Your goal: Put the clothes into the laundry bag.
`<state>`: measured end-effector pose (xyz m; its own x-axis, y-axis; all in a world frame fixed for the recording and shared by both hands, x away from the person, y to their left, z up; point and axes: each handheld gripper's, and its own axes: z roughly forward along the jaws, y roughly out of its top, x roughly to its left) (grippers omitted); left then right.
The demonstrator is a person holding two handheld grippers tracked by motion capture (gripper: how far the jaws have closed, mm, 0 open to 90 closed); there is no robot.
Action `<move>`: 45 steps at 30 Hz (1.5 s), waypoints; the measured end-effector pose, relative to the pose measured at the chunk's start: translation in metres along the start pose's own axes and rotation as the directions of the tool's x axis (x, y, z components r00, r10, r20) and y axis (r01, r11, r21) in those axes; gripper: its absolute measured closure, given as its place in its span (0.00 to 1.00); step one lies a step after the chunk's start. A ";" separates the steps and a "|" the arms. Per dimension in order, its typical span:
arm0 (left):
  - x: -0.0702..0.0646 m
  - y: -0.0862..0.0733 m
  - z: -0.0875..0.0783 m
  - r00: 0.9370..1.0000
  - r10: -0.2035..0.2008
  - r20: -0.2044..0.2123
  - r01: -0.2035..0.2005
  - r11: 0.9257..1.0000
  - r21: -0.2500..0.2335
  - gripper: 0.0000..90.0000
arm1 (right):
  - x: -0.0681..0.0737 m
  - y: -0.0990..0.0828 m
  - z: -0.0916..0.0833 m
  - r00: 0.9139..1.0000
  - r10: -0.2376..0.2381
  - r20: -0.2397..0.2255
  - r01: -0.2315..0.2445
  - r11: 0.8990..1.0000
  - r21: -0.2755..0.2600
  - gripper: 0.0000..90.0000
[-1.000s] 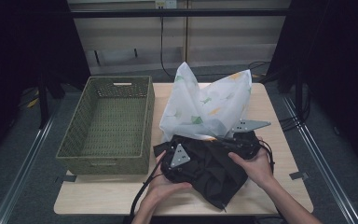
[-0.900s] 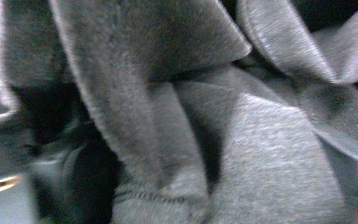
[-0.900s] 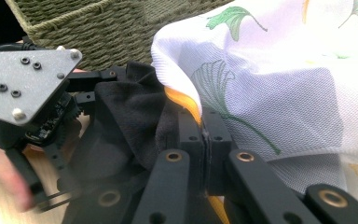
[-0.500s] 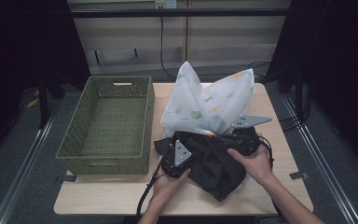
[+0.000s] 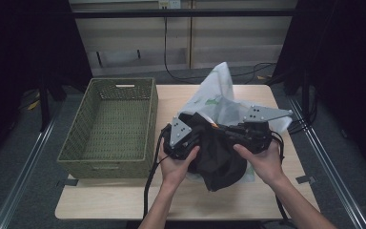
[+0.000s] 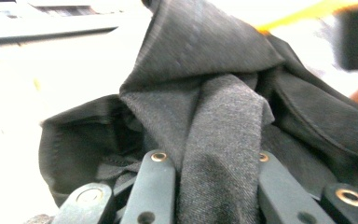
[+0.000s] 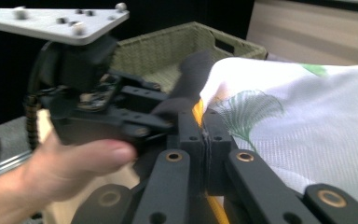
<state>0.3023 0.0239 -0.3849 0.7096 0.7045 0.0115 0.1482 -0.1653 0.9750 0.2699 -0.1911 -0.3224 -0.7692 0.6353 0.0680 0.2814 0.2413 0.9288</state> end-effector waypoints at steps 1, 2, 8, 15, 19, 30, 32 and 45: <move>-0.001 0.002 0.002 1.000 0.009 -0.002 -0.009 1.000 -0.004 0.89 | 0.003 0.001 0.000 1.000 -0.006 -0.007 0.006 1.000 -0.002 0.99; -0.002 0.001 0.005 1.000 0.023 0.005 -0.023 1.000 -0.003 0.89 | 0.006 0.002 -0.001 1.000 -0.008 -0.011 0.008 1.000 -0.003 0.99; -0.001 -0.043 0.035 0.999 0.012 0.049 -0.019 0.991 0.132 0.89 | -0.005 -0.016 0.007 1.000 0.025 0.006 -0.025 0.998 0.058 0.98; -0.007 -0.081 0.050 0.995 0.066 0.071 -0.081 0.967 0.242 0.86 | -0.034 -0.061 0.016 0.996 0.065 0.054 -0.072 0.985 0.155 0.83; -0.002 -0.085 0.049 0.993 0.049 0.103 -0.074 0.966 0.249 0.82 | -0.041 -0.075 0.000 0.994 0.073 0.078 -0.085 0.984 0.159 0.72; 0.004 -0.085 0.043 0.993 0.005 0.119 -0.034 0.969 0.245 0.64 | -0.039 -0.113 -0.021 0.991 0.050 0.123 -0.076 0.972 0.221 0.62; 0.005 -0.082 0.037 0.993 0.003 0.117 -0.030 0.971 0.235 0.57 | -0.038 -0.117 -0.018 0.994 0.032 0.107 -0.057 0.969 0.239 0.63; -0.003 -0.072 -0.028 0.991 -0.005 0.135 -0.011 0.992 0.123 0.44 | -0.048 -0.120 0.006 0.986 0.047 0.163 -0.089 0.961 0.263 0.84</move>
<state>0.2706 0.0532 -0.4490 0.7953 0.6057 -0.0239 0.2239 -0.2570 0.9401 0.2766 -0.2460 -0.4397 -0.6515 0.7569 0.0513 0.4896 0.3679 0.7905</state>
